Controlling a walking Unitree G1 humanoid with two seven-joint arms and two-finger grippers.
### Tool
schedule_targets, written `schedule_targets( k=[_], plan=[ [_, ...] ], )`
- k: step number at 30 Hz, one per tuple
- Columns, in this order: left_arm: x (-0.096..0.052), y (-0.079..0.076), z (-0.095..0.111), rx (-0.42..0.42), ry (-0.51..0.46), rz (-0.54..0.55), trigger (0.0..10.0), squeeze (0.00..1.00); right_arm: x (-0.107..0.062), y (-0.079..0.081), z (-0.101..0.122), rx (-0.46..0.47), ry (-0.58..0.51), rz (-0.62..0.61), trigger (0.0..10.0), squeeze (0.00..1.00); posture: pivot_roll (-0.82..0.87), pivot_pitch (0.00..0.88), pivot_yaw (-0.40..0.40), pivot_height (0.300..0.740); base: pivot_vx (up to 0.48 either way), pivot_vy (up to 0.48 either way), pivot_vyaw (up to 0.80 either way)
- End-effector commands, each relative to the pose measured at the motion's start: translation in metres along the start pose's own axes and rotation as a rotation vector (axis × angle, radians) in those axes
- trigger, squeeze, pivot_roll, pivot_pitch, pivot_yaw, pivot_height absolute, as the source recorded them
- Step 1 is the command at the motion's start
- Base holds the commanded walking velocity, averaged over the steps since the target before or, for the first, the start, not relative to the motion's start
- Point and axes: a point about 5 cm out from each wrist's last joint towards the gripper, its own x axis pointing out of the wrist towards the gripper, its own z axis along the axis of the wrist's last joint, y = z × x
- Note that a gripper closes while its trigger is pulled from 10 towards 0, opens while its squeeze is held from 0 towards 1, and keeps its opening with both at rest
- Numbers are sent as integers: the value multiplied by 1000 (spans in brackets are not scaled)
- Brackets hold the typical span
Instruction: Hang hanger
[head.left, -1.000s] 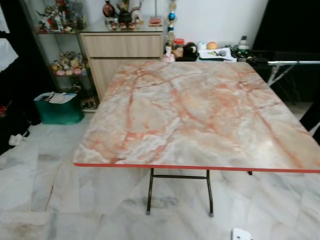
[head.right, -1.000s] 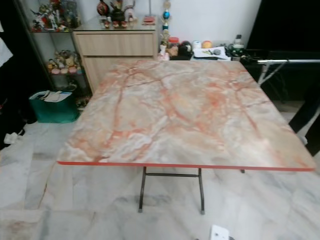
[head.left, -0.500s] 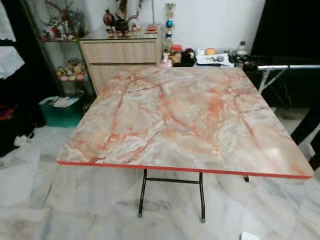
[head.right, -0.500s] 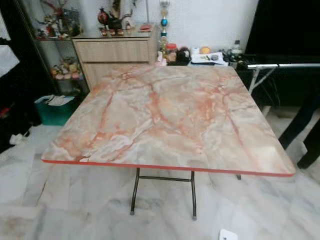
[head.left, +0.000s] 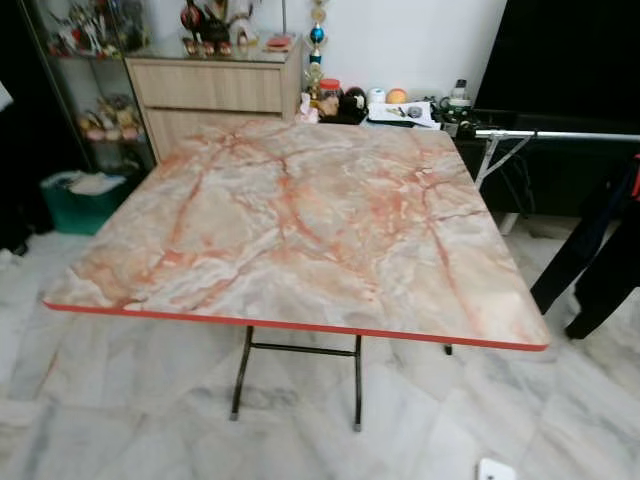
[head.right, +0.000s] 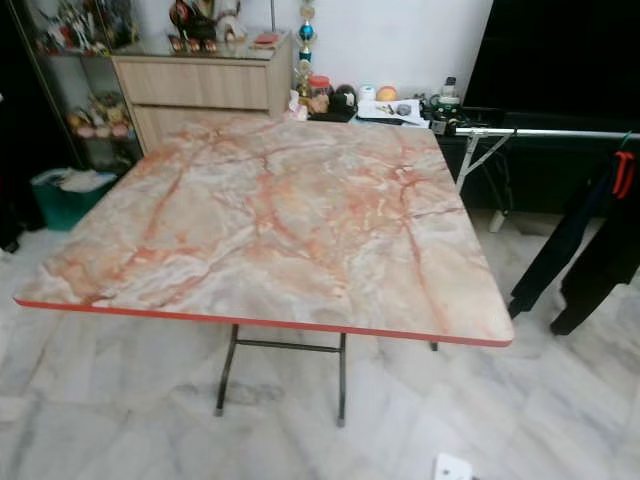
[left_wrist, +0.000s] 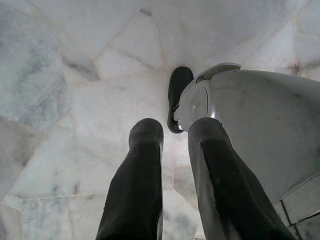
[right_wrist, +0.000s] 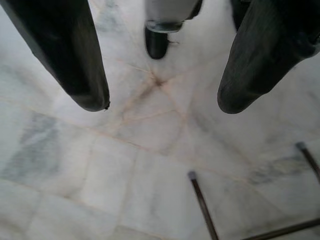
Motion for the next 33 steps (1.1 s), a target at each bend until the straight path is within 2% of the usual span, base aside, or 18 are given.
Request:
schedule_targets(
  k=[1,12,33],
  plan=[
    [4,-28,44,90,-151,-113,10000,0,-4,-8,-16,50,41,100,10000,0,125,0,4,740,0,-274,0],
    [3,-26,46,95,-152,-111,10000,0,-2,1,-7,51,15,119,10000,0,135,0,8,740,0,-283,0],
    [3,-26,48,82,-160,-107,10000,0,-2,2,-7,61,14,115,10000,0,152,0,8,740,0,-327,0]
  ],
)
